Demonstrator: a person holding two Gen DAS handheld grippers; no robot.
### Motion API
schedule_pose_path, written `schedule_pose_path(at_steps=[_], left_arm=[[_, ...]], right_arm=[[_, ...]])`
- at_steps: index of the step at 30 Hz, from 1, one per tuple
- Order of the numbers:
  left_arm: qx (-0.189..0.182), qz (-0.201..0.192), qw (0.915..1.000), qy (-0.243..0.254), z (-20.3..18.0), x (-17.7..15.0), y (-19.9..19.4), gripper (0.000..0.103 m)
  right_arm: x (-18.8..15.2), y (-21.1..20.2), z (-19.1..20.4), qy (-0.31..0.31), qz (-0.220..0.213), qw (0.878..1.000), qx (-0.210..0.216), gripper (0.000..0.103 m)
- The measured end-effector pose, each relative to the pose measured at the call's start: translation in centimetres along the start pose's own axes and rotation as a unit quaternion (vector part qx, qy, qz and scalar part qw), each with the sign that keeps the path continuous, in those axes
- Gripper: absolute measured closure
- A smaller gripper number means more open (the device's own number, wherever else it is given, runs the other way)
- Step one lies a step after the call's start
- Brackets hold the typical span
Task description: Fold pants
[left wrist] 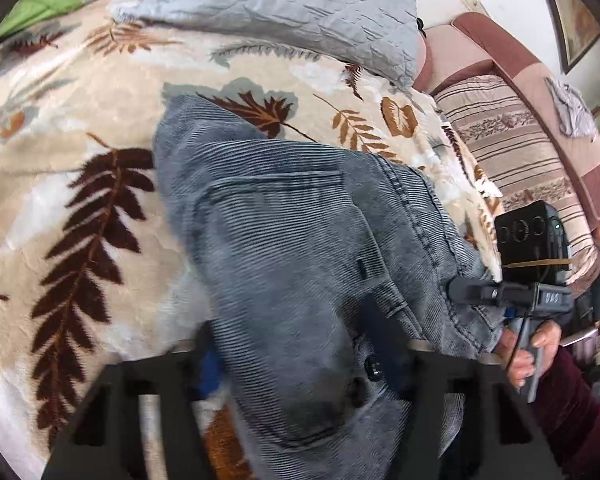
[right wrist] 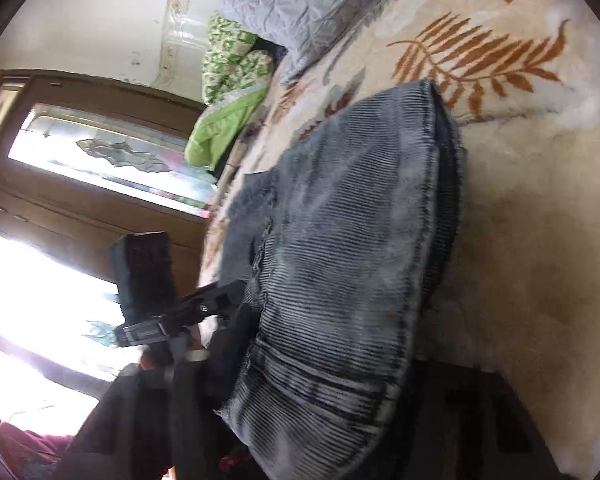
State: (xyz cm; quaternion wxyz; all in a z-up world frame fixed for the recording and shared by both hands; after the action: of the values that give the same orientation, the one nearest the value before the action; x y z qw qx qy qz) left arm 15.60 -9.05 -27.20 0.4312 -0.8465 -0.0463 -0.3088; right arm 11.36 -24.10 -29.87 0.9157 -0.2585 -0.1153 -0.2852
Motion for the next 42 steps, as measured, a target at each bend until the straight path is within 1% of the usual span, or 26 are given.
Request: schedule_pose_path(at_steps=[1, 2, 4, 5, 8, 11, 13, 15, 18, 21, 24, 27, 30, 32, 34, 37, 39, 41, 42], left_arm=[[-0.002, -0.002, 1.0000, -0.003, 0.1, 0.0, -0.2, 0.054], [-0.001, -0.005, 1.0000, -0.005, 0.1, 0.1, -0.3, 0.060], [0.003, -0.011, 0.9999, 0.005, 0.0, 0.2, -0.6, 0.065], [0.006, -0.015, 0.9998, 0.011, -0.2, 0.3, -0.8, 0.068], [0.006, -0.023, 0.9995, 0.020, -0.9, 0.5, -1.9, 0.073], [-0.008, -0.027, 0.9996, 0.003, -1.3, 1.3, -3.0, 0.076], [-0.012, -0.028, 0.9995, 0.001, -1.8, 2.4, -3.8, 0.076], [0.002, -0.039, 0.9992, 0.012, -2.5, 4.4, -4.9, 0.076], [0.015, -0.067, 0.9974, 0.021, -3.3, 8.1, -6.7, 0.076], [0.015, -0.101, 0.9945, 0.022, -3.8, 11.6, -8.5, 0.076], [0.018, -0.129, 0.9913, 0.019, -4.0, 14.5, -9.8, 0.076], [0.029, -0.154, 0.9874, 0.022, -4.1, 16.5, -10.4, 0.076], [0.042, -0.166, 0.9851, 0.021, -3.6, 17.4, -10.1, 0.076], [0.054, -0.164, 0.9848, 0.019, -3.1, 17.5, -9.3, 0.076], [0.063, -0.151, 0.9864, 0.012, -2.2, 17.1, -7.9, 0.076], [0.077, -0.124, 0.9893, 0.003, -0.6, 15.8, -4.8, 0.076], [0.089, -0.097, 0.9913, -0.002, 0.9, 14.2, -2.4, 0.076], [0.103, -0.069, 0.9923, -0.009, 2.3, 12.6, -0.1, 0.076], [0.114, -0.062, 0.9915, -0.010, 3.1, 12.1, 0.7, 0.076]], right_arm=[[0.0, -0.4, -0.1, 0.007, -0.008, 1.000, 0.000, 0.061], [0.1, -0.5, -0.1, 0.007, -0.013, 1.000, -0.002, 0.062], [0.0, -0.8, 0.5, -0.022, -0.023, 0.999, -0.022, 0.063], [0.0, -0.9, 1.0, -0.035, -0.027, 0.999, -0.026, 0.065], [0.3, -1.1, 2.7, -0.051, -0.036, 0.998, -0.020, 0.066], [0.8, -1.3, 4.5, -0.063, -0.041, 0.997, -0.014, 0.066], [1.4, -1.4, 5.5, -0.066, -0.040, 0.997, -0.010, 0.067], [2.4, -1.7, 6.7, -0.069, -0.046, 0.997, -0.003, 0.067], [4.5, -2.1, 8.8, -0.080, -0.061, 0.995, 0.008, 0.067], [7.1, -2.3, 11.0, -0.092, -0.085, 0.992, 0.025, 0.067], [9.4, -2.5, 12.7, -0.100, -0.107, 0.988, 0.041, 0.067], [11.2, -2.5, 13.7, -0.104, -0.123, 0.985, 0.055, 0.067], [12.2, -2.0, 13.7, -0.100, -0.128, 0.985, 0.063, 0.067], [12.3, -1.3, 13.0, -0.098, -0.125, 0.985, 0.060, 0.067], [12.1, -0.2, 11.6, -0.091, -0.118, 0.987, 0.052, 0.067], [11.7, 1.0, 9.0, -0.072, -0.106, 0.991, 0.042, 0.067], [11.3, 2.2, 6.8, -0.060, -0.098, 0.993, 0.031, 0.067], [10.9, 3.2, 4.8, -0.055, -0.087, 0.995, 0.015, 0.067], [10.8, 3.7, 3.8, -0.053, -0.080, 0.995, 0.004, 0.067]])
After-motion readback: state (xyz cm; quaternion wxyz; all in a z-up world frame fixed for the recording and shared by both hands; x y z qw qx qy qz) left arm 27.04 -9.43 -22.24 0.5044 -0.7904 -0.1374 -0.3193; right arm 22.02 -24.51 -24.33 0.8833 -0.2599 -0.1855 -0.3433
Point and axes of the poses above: each gripper's, at about its wrist camera, not at the fingertips, and y roughly the way its jaws point, z to its left, x to its top, the point moved 9 cm from there along y, roughly the way its jaws point, and after that the axes turned 10 degrees about -z, right-handed, at the moved point
